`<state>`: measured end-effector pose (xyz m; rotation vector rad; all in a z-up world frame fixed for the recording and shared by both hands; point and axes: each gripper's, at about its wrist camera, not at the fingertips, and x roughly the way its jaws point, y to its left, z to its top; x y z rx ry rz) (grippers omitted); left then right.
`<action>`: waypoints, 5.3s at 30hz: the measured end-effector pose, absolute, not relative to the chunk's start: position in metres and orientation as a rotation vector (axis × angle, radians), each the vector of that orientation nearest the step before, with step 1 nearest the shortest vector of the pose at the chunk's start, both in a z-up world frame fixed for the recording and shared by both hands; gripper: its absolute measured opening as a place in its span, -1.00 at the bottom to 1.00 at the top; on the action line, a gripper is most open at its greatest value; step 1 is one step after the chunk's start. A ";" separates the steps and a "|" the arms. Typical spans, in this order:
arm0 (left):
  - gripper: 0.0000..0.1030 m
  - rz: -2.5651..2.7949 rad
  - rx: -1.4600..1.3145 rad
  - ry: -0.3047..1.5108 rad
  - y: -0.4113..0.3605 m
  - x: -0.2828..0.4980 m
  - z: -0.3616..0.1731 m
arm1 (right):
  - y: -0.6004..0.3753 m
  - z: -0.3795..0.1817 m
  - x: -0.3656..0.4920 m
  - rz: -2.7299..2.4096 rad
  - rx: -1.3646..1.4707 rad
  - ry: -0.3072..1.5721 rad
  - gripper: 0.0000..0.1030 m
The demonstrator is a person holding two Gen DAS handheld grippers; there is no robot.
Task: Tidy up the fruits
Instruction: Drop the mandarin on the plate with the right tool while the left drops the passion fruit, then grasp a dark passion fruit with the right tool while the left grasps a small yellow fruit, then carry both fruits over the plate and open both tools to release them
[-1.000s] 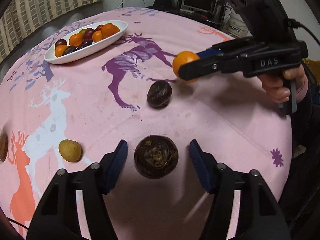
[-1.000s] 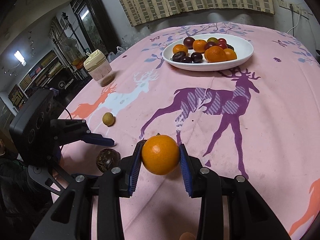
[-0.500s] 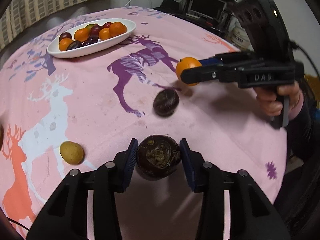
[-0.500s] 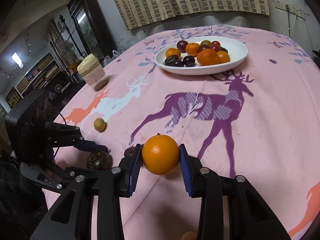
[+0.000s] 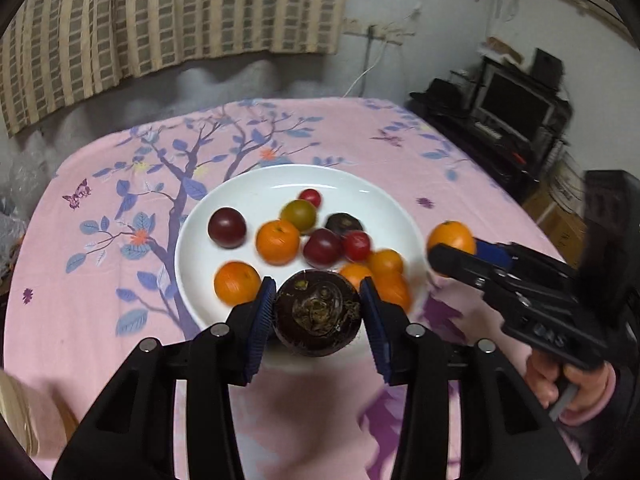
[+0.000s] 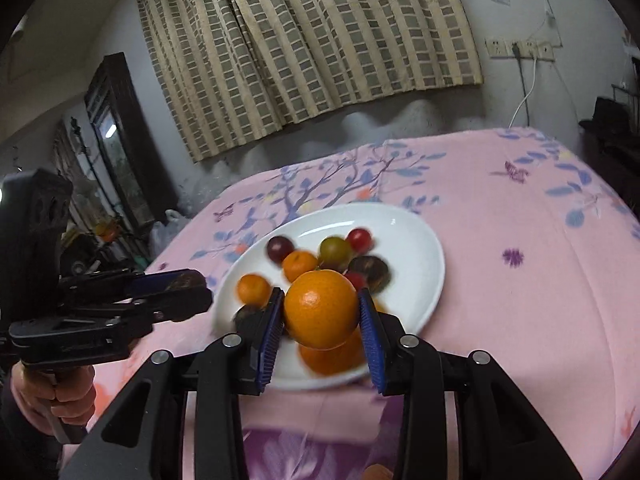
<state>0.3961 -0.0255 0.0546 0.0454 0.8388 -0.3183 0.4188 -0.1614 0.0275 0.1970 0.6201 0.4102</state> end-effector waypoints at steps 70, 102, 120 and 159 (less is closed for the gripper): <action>-0.23 -0.282 0.098 0.921 0.033 0.179 -0.025 | -0.101 -0.018 0.253 0.632 -0.210 0.867 -0.26; -0.48 -0.301 0.075 0.868 0.026 0.183 -0.010 | -0.106 -0.010 0.251 0.632 -0.166 0.816 -0.26; -0.48 -0.326 0.081 0.768 -0.008 0.280 0.056 | -0.141 0.043 0.343 0.397 0.114 0.572 -0.26; 0.51 -0.062 -0.010 0.754 -0.008 0.428 0.041 | -0.130 0.022 0.460 0.337 0.091 0.677 0.44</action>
